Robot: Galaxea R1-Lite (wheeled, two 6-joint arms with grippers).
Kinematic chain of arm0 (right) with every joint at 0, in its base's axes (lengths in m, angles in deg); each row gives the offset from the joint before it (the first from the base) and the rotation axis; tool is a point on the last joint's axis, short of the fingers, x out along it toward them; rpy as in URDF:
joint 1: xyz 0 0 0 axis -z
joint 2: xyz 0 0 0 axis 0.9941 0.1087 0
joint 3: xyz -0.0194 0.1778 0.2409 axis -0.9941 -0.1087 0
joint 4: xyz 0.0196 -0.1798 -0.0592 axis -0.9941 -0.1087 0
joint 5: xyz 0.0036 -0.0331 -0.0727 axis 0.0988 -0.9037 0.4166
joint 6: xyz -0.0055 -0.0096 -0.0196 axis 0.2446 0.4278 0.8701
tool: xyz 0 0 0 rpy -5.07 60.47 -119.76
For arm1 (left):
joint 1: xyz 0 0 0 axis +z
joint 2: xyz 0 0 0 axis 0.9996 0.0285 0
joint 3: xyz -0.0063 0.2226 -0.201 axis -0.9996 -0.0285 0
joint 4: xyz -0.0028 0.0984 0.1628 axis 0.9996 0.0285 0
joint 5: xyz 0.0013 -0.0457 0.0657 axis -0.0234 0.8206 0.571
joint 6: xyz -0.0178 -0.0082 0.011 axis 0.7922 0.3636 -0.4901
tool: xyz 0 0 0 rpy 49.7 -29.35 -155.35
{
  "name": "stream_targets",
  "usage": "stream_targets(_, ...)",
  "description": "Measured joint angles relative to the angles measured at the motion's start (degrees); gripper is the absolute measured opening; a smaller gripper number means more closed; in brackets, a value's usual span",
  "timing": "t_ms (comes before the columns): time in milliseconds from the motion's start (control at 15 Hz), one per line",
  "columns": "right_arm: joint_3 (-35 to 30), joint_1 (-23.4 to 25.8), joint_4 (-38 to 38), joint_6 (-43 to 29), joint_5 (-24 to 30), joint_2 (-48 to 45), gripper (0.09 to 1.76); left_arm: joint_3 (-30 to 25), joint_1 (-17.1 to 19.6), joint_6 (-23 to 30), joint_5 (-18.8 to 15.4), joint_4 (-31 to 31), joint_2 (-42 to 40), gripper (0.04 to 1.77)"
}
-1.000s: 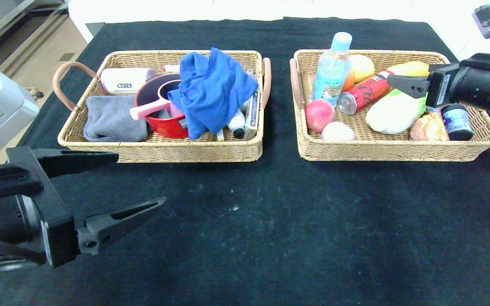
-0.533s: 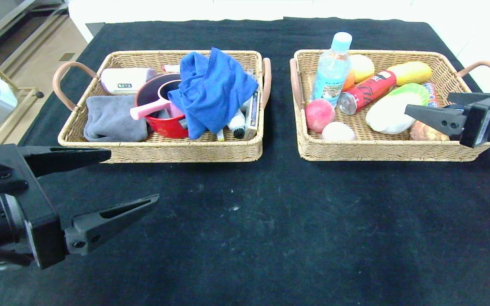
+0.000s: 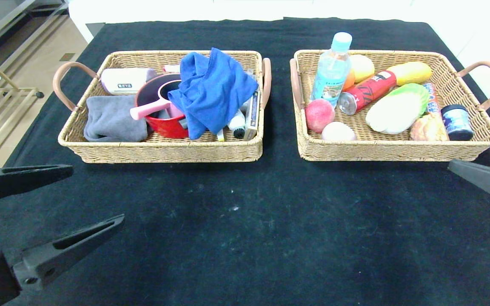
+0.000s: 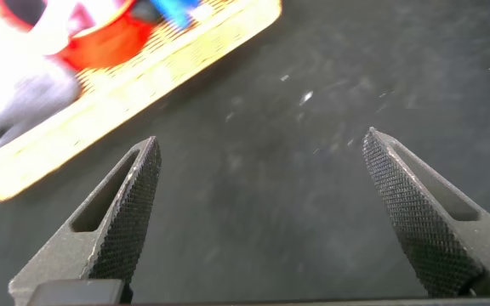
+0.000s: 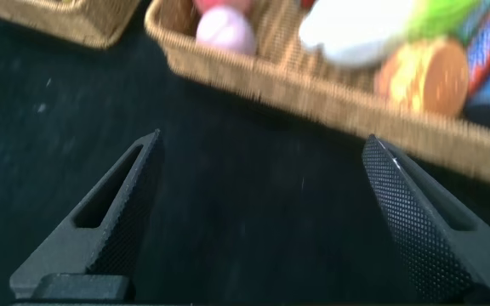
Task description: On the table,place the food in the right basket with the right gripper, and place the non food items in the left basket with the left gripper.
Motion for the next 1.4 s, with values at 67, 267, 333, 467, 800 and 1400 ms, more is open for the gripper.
stream_targets(67, -0.59, 0.21, -3.01, -0.38, -0.13, -3.0, 1.7, -1.11, 0.52, -0.02, 1.27, 0.29, -2.04, 1.72)
stream_targets(267, -1.46, 1.19, -10.85, -0.71, -2.15, -11.61, 1.7, -2.65, 2.68, -0.02, 3.23, 4.64, -8.24, 1.72)
stream_targets(333, -1.6, 1.48, -13.17, -0.71, -3.33, -14.3, 1.7, -2.9, 4.22, -0.06, 3.23, 5.97, -10.39, 1.72)
stream_targets(467, -1.85, 2.51, -17.6, -0.66, -5.64, -19.49, 1.7, -3.95, 8.63, -0.04, 3.32, 7.22, -14.56, 1.72)
stream_targets(800, -5.84, 10.15, -20.42, -0.88, -6.03, -30.93, 1.7, -6.62, 18.69, -0.26, 2.33, 8.64, -23.63, 1.72)
stream_targets(1400, -16.02, 11.85, -23.42, -0.68, -6.51, -50.38, 1.7, -12.91, 25.15, -0.61, 1.06, 15.51, -39.47, 1.72)
